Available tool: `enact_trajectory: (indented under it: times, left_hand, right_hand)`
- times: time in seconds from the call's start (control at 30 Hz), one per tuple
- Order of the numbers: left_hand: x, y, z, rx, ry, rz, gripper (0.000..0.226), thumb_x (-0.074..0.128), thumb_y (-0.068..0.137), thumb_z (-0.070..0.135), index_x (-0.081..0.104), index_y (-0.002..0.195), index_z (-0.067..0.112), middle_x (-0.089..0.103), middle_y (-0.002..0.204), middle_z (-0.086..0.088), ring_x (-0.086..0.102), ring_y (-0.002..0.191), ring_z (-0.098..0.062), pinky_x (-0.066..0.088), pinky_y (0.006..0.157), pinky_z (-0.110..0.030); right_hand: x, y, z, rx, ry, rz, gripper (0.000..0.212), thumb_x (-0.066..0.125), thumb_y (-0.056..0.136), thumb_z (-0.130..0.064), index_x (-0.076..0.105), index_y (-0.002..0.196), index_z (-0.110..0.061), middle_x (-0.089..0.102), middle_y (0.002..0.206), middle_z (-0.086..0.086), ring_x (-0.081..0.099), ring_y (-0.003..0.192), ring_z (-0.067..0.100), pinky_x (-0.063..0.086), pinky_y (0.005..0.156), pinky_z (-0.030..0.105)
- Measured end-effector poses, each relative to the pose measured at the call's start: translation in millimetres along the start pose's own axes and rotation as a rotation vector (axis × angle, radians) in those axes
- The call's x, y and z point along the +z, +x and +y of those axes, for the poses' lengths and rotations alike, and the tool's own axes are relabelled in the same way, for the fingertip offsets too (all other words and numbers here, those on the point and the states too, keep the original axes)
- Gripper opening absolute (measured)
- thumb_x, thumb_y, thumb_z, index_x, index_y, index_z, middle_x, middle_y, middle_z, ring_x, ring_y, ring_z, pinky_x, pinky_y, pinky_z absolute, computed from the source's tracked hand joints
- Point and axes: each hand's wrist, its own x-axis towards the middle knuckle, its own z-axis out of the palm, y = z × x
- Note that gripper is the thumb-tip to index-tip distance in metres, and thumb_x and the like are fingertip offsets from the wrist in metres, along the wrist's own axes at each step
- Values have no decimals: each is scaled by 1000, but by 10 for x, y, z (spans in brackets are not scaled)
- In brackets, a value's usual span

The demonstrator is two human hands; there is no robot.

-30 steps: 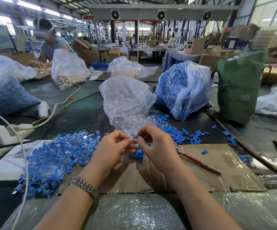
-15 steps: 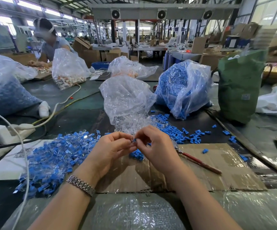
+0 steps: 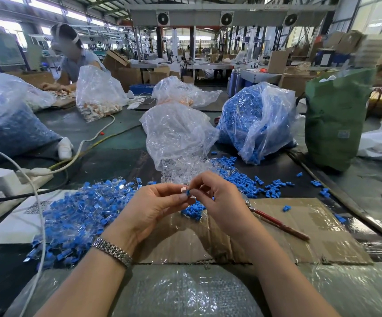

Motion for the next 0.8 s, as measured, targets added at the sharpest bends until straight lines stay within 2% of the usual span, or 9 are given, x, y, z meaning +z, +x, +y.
enact_trajectory:
  times: [0.1,0.2,0.3,0.4,0.47,0.53,0.67,0.73,0.8]
  left_hand:
    - [-21,-3,2,0,9,-30,26,77,73,0,78,100,0,75,107,-24,75,97,-30,60,78,-25]
    - [-29,1,-15,-5,-38,-42,26,76,76,-2,76,102,-2,73,110,-27,74,103,-34,60,80,-26]
    - [-37,16,-27,-11,-81,-20,23,77,75,-3,77,98,-3,72,108,-31,74,102,-37,61,77,-26]
    - [-33,27,-28,-15,-113,-18,26,78,71,-3,75,96,-5,71,106,-33,74,99,-37,61,75,-26]
    - [-18,22,-23,-18,-126,-16,28,78,71,-3,74,98,-7,71,106,-34,75,98,-37,61,74,-26]
    - [-1,11,-14,-20,-126,-10,31,77,72,-2,71,102,-9,71,106,-34,75,98,-36,61,74,-25]
    - [8,-9,12,-11,-118,15,36,75,74,0,68,108,-9,72,106,-31,75,98,-35,62,74,-27]
    - [11,-14,23,0,-121,30,35,76,74,1,70,108,-7,73,106,-28,75,97,-33,62,75,-28]
    - [16,-18,29,13,-114,39,31,77,73,3,74,104,-2,74,108,-24,75,98,-30,61,76,-28]
  right_hand:
    - [-30,-23,-46,12,25,-12,6,70,94,-15,66,93,-19,64,84,-12,58,77,1,45,71,13]
    - [-129,-21,-92,134,72,31,12,72,92,-31,63,98,-26,66,88,-12,61,78,1,49,70,18]
    - [-345,-49,-48,348,-378,11,34,67,91,-48,57,114,-26,58,113,-7,57,102,9,49,87,27]
    - [-532,-165,43,662,-774,-185,61,69,85,-59,52,125,-15,46,132,9,45,125,29,44,104,44]
    - [-572,-228,79,730,-811,-275,51,70,83,-59,56,107,-16,50,125,10,49,120,30,46,99,42]
    - [-570,-248,96,681,-836,-271,41,68,86,-50,48,82,-15,55,109,8,54,102,27,46,82,34]
    - [-569,-222,71,621,-739,-249,33,60,90,-35,46,66,-17,55,72,0,50,63,18,33,53,31]
    - [-578,-190,17,615,-482,-235,32,58,92,-30,46,65,-16,54,63,1,50,55,19,41,54,33]
    - [-560,-133,-70,595,-190,-264,28,58,97,-24,51,72,-14,57,66,7,59,58,22,57,67,46]
